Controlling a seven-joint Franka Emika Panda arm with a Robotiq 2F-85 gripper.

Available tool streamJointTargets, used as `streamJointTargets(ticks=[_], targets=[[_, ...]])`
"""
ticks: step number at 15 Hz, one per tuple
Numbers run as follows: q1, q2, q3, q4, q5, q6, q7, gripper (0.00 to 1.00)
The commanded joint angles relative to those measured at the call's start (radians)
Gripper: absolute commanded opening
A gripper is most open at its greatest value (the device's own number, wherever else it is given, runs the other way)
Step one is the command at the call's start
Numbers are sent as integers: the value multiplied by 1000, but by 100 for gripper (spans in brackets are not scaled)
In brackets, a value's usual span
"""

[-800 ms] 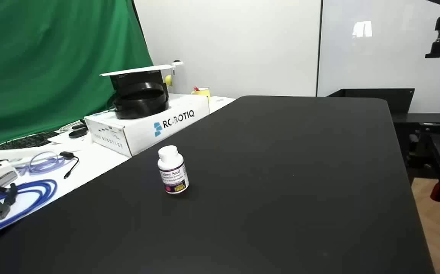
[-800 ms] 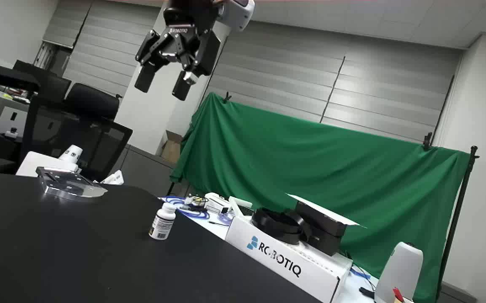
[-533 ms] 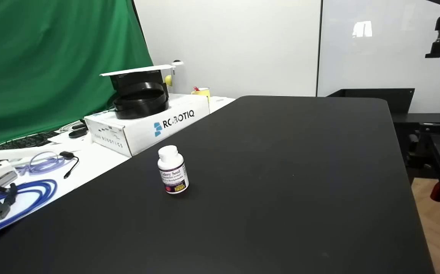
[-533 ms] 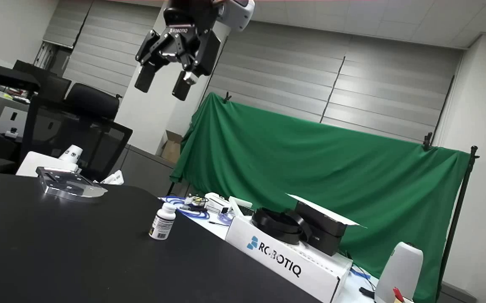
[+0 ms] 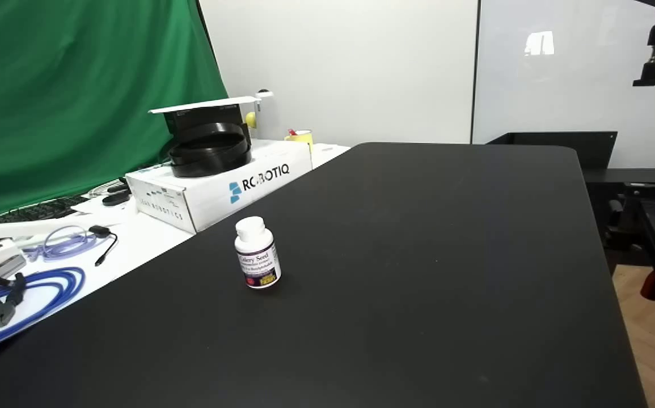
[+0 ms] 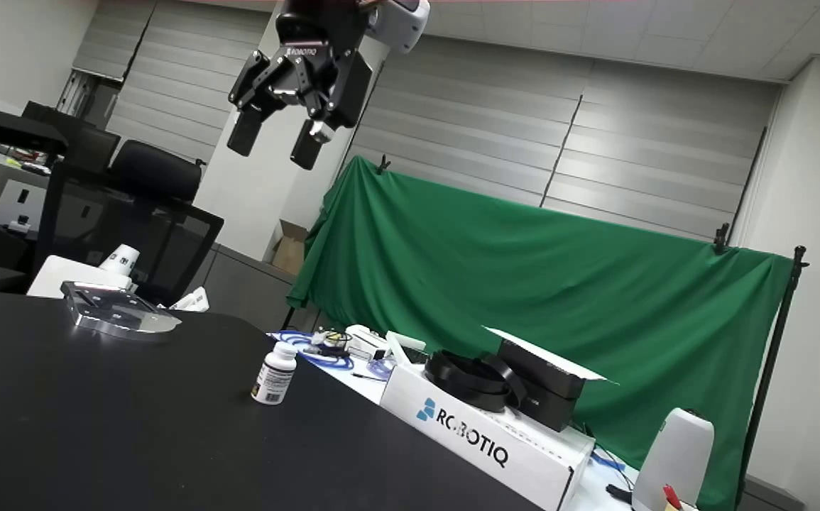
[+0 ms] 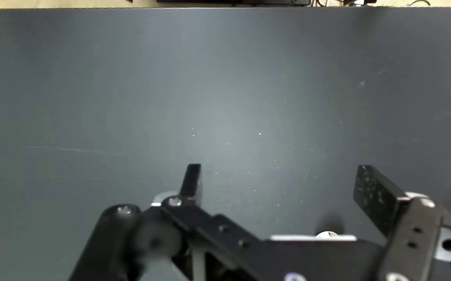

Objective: Move the bottle to the right

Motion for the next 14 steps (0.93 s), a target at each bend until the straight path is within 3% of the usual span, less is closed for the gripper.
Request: streamJointTargets(ticks=[1, 10, 14], targets=[[-1, 0, 1, 2, 1, -2, 0, 100], [-1, 0, 1, 2, 1, -2, 0, 100], [-34, 124, 6, 92, -24, 92, 50, 100]])
